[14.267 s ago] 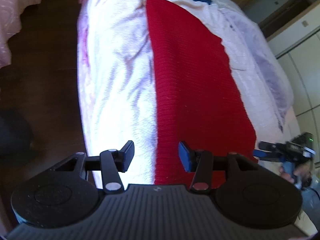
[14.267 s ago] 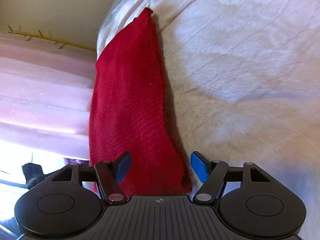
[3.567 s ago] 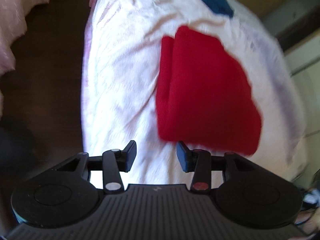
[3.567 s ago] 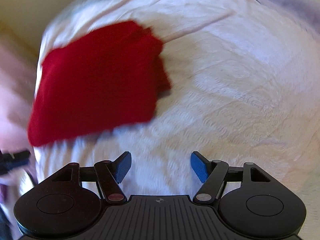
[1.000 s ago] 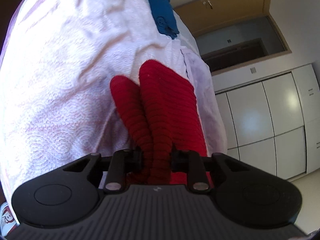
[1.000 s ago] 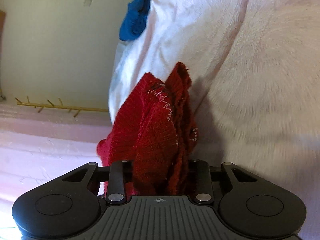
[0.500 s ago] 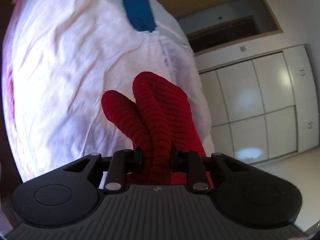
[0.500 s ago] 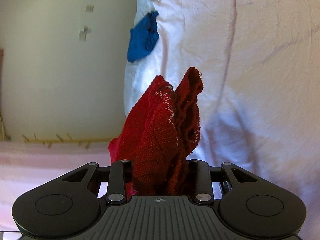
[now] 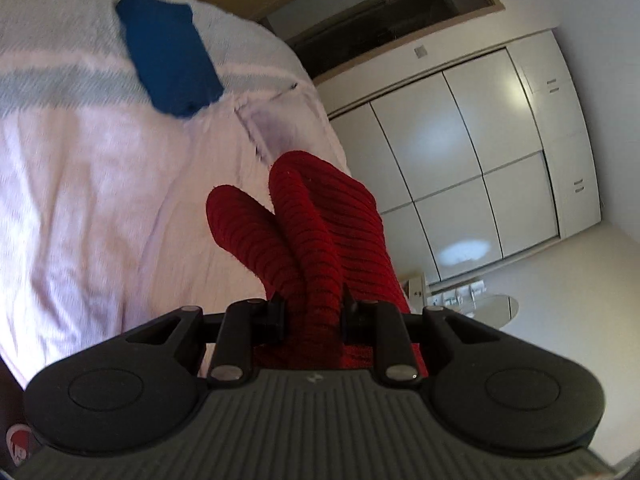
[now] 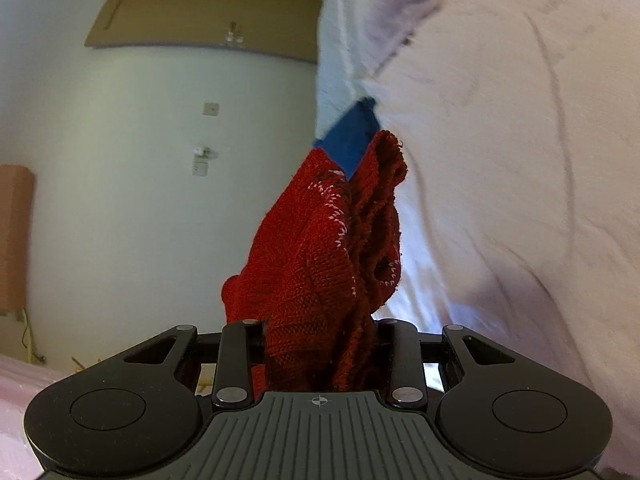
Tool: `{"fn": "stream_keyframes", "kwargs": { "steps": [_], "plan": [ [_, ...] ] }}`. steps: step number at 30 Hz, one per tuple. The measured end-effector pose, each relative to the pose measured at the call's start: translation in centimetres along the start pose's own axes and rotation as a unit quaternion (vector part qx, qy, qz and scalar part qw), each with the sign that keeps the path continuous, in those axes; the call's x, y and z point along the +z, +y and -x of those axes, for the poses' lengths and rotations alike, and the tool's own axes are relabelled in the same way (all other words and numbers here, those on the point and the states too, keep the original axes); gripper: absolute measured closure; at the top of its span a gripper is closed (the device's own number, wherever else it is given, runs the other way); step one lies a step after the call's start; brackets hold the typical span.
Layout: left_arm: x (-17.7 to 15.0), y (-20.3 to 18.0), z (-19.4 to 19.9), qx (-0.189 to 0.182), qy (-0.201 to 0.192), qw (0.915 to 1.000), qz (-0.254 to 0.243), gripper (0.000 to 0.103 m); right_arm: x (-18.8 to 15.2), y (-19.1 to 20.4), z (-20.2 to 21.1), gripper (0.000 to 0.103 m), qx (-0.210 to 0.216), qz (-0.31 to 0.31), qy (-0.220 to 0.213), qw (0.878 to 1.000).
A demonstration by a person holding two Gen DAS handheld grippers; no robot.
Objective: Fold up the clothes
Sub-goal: 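Lift the folded red sweater with both grippers and carry it over the blue garment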
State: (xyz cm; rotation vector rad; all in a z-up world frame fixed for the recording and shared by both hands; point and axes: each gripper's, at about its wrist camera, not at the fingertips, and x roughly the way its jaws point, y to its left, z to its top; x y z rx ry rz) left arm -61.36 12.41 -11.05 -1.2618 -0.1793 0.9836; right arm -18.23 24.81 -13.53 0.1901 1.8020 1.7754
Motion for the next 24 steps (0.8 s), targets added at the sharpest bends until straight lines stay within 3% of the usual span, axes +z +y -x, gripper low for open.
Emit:
{"fn": "stream_keyframes", "kwargs": {
  "steps": [7,11,18,24],
  "plan": [
    [5.4,-0.3,-0.6,0.000,-0.028,0.9995,-0.013,0.085,2.5,3.0,-4.0,0.071,0.014,0.025,-0.004,1.000],
    [11.1,0.6,-1.7,-0.005,-0.024,0.9994,-0.025,0.085,2.9,4.4,-6.3,0.071,0.016,0.021,-0.016,1.000],
    [26.3,4.2,-6.2,-0.035,0.032,0.9949,-0.089,0.085,3.7,6.4,-16.4,0.071,0.039,0.003,-0.099,0.994],
    [40.6,6.1,-11.4,-0.055,0.093,0.9845,-0.138,0.085,4.9,9.4,-26.5,0.071,0.045,-0.028,-0.194,0.979]
  ]
}}
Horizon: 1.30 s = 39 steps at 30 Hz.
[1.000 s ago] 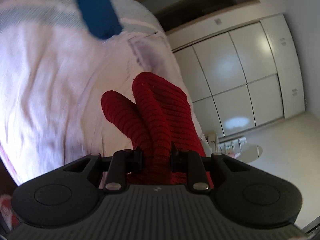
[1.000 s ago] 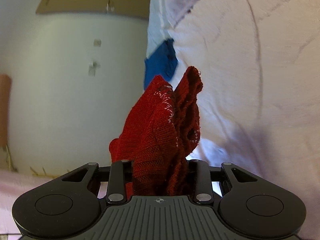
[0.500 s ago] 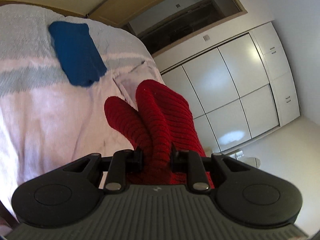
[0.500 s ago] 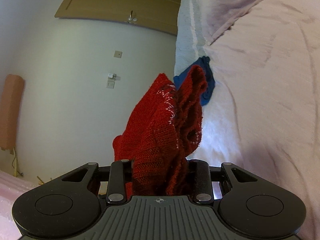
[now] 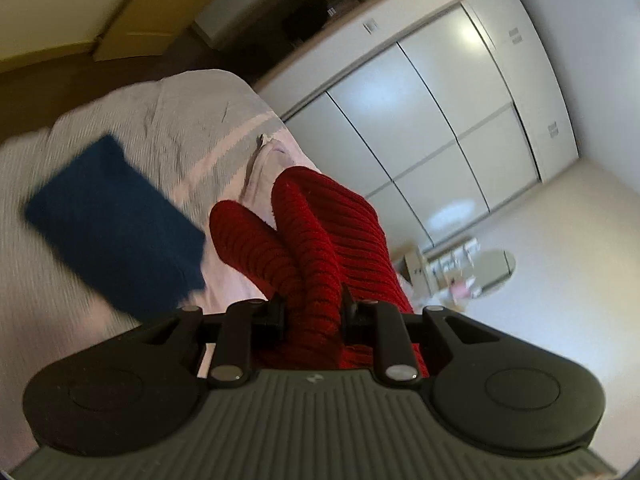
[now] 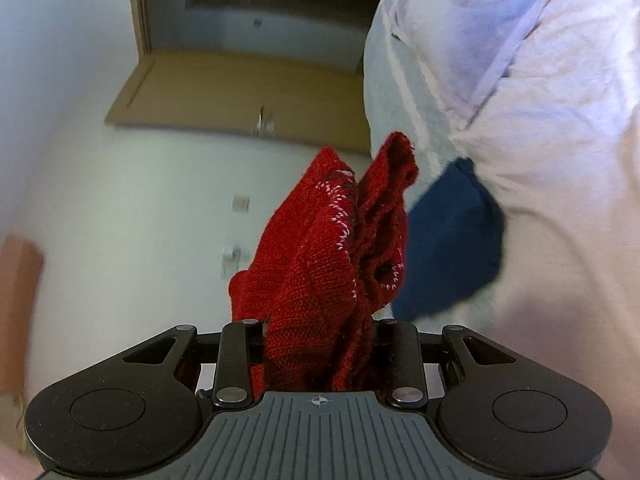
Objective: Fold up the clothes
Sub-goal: 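Lift the folded red sweater with both grippers and carry it over the blue garment, then lower the red sweater onto the blue garment and open both grippers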
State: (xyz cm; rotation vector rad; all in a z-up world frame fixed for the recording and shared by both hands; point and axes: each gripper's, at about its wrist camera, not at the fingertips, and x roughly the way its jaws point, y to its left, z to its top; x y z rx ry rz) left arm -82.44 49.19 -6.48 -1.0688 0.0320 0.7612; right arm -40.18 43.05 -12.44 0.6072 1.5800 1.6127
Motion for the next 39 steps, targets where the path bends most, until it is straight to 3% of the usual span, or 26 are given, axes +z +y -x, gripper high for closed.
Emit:
{"fn": "stream_keyframes", "kwargs": {
  "steps": [6,12,18,26,33,36,39],
  "plan": [
    [10.5,4.0,-3.5,-0.035,0.010,0.9987,-0.035,0.085,1.5,2.9,-9.2,0.071,0.005,0.008,-0.061,0.998],
    [14.7,9.3,-8.1,-0.041,0.016,0.9987,-0.026,0.085,4.2,2.3,-15.9,0.071,-0.013,0.016,-0.076,0.997],
    [15.2,15.6,-11.7,-0.015,0.037,0.9992,-0.006,0.085,4.2,-2.0,-19.5,0.071,-0.042,-0.006,-0.064,0.997],
    [12.9,22.7,-14.7,0.000,0.061,0.9977,0.031,0.085,4.5,-7.8,-22.6,0.071,-0.084,-0.012,-0.043,0.996],
    [11.6,26.3,-17.4,0.016,0.071,0.9973,0.011,0.084,4.7,-12.5,-24.1,0.070,-0.095,-0.021,-0.050,0.994],
    [10.9,28.1,-18.5,0.048,0.081,0.9956,-0.006,0.081,4.3,-15.0,-25.1,0.061,-0.134,-0.036,-0.063,0.988],
    [10.9,28.6,-18.7,0.070,0.083,0.9941,-0.010,0.074,4.0,-16.0,-25.6,0.049,-0.145,-0.050,-0.067,0.986]
  ]
}}
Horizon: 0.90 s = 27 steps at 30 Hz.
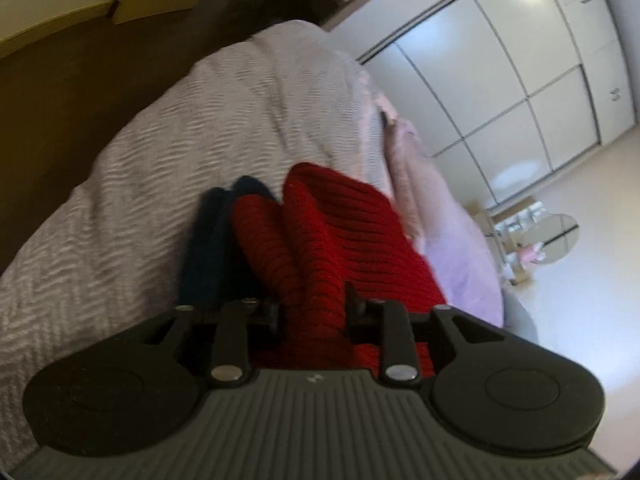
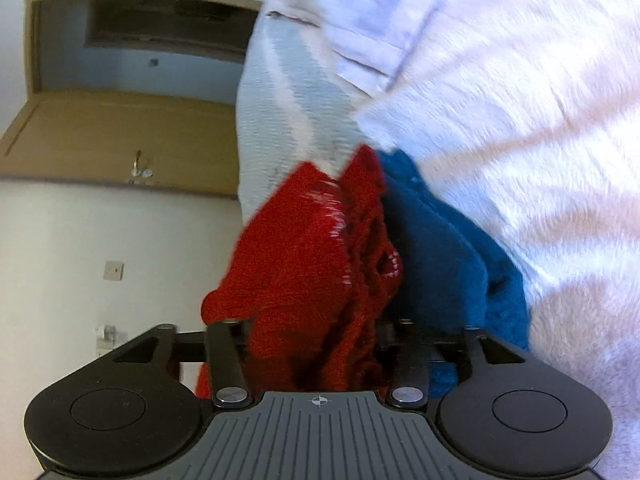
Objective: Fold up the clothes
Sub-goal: 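Lower the red sweater onto the blue garment and open both grippers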
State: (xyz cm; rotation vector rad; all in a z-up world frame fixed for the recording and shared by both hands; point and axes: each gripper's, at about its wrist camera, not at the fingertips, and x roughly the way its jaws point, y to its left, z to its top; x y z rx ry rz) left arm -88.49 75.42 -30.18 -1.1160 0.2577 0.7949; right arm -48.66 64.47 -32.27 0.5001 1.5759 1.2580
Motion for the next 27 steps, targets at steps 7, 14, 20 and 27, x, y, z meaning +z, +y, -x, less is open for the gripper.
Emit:
{"fn": "stream_keyframes", "kwargs": {
  "steps": [7,14,20,27],
  "plan": [
    [0.2,-3.5,4.4,0.090,-0.022,0.9945,-0.049,0.077,-0.7,6.2,4.6,0.044,-0.145,0.132,-0.048,0.979],
    [-3.1,-12.8,4.8,0.046,0.023,0.9804,-0.190,0.083,-6.4,12.9,7.5,0.044,-0.201,0.333,-0.096,0.916],
    [-7.1,-13.4,0.4,0.109,0.073,0.9530,-0.273,0.081,-12.0,12.2,4.0,0.044,-0.229,0.418,-0.027,0.879],
    [-9.3,-11.4,1.0,0.117,0.067,0.9532,-0.271,0.081,-13.0,9.5,1.5,0.044,-0.259,0.429,0.015,0.865]
  ]
}}
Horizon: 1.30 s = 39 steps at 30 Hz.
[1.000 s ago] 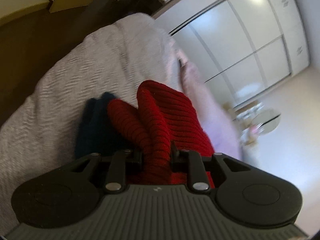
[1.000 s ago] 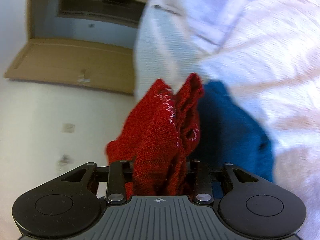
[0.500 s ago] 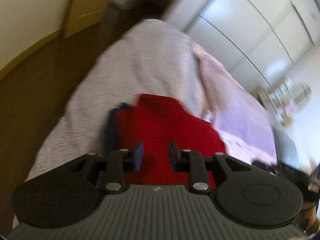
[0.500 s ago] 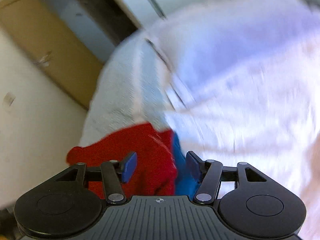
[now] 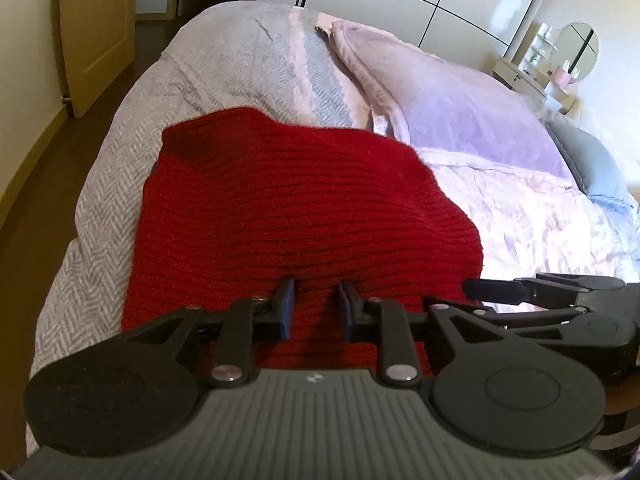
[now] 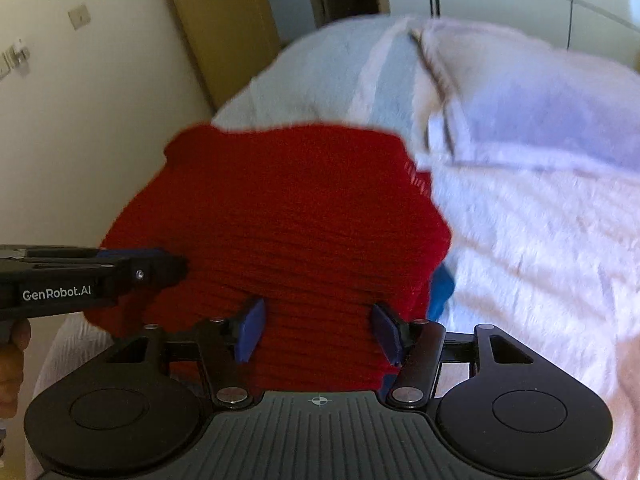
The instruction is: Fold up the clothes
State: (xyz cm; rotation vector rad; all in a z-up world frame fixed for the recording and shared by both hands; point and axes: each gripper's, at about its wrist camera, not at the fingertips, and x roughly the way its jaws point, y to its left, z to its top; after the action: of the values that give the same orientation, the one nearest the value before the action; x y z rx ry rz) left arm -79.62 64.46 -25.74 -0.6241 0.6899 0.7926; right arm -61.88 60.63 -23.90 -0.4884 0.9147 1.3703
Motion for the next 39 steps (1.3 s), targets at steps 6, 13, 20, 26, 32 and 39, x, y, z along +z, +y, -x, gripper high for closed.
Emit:
{"fn": "stream_keyframes", "kwargs": {
  "steps": [6,13,20,26,32,39],
  "plan": [
    [0.3,-0.3,-0.7,0.017,-0.004,0.9998,0.004,0.081,-0.1,0.0,-1.0,0.044,-0.007,0.020,0.009,1.000],
    [1.0,-2.0,-0.1,0.054,0.000,0.9985,-0.012,0.080,0.6,0.4,0.4,0.042,-0.003,0.010,0.027,1.000],
    [3.0,-4.3,3.6,0.099,0.033,0.9945,0.012,0.080,2.5,0.3,3.2,0.039,0.006,-0.013,0.035,0.999],
    [2.8,-5.5,8.7,0.138,0.059,0.9881,0.035,0.071,1.8,0.5,7.0,0.039,0.006,-0.053,0.048,0.997],
    [2.2,-7.4,12.7,0.174,0.068,0.9819,0.030,0.066,1.2,1.5,10.9,0.039,-0.007,-0.043,0.072,0.996],
    [2.3,-10.5,17.2,0.202,0.046,0.9783,0.014,0.061,1.5,3.5,15.9,0.039,-0.045,-0.007,0.055,0.997]
  ]
}}
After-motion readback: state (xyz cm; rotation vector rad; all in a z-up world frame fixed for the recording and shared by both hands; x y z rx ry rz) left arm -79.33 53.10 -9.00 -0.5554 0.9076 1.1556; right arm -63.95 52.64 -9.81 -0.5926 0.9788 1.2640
